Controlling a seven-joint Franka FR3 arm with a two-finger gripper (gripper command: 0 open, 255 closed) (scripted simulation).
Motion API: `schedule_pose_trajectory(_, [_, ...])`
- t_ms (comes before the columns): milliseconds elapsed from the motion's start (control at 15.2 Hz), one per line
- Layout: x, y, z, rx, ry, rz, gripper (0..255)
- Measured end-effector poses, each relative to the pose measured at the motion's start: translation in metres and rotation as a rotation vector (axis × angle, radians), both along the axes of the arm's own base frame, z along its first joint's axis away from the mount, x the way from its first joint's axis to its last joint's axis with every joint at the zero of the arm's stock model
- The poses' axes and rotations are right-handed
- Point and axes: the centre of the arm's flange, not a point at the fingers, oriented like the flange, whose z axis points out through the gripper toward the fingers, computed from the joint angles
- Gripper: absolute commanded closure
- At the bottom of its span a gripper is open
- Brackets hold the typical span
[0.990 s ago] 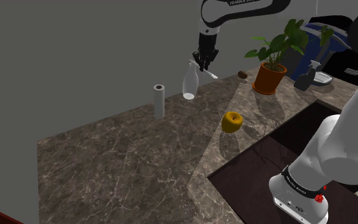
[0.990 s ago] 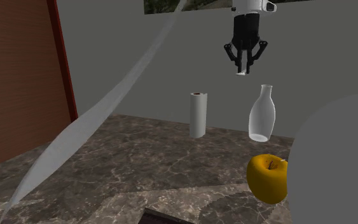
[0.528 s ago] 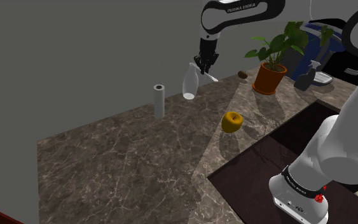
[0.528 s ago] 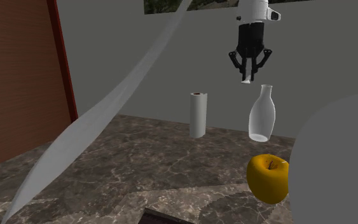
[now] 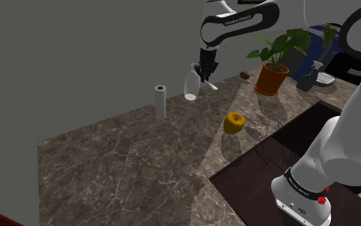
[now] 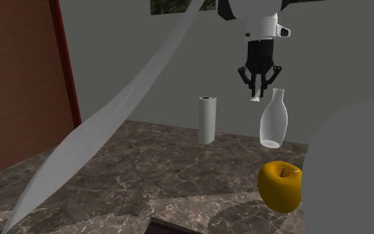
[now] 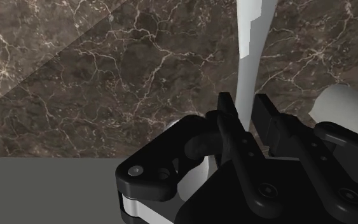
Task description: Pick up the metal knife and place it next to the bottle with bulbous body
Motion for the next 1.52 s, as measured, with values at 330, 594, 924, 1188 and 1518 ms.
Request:
schedule_pose_trajectory(330, [0.000,-0.001,-0.026,0.000,0.000,0.000,255])
schedule_pose_trajectory(594, [-0.002,-0.001,-0.048,0.000,0.000,0.000,255])
schedule_pose_trajectory(924, [-0.001,0.000,-0.075,0.000,0.000,0.000,255])
schedule_pose_trajectory(1188, [-0.001,0.000,-0.094,0.000,0.000,0.000,255])
schedule_pose_trajectory(1518, [0.000,-0.002,-0.122,0.000,0.000,0.000,255])
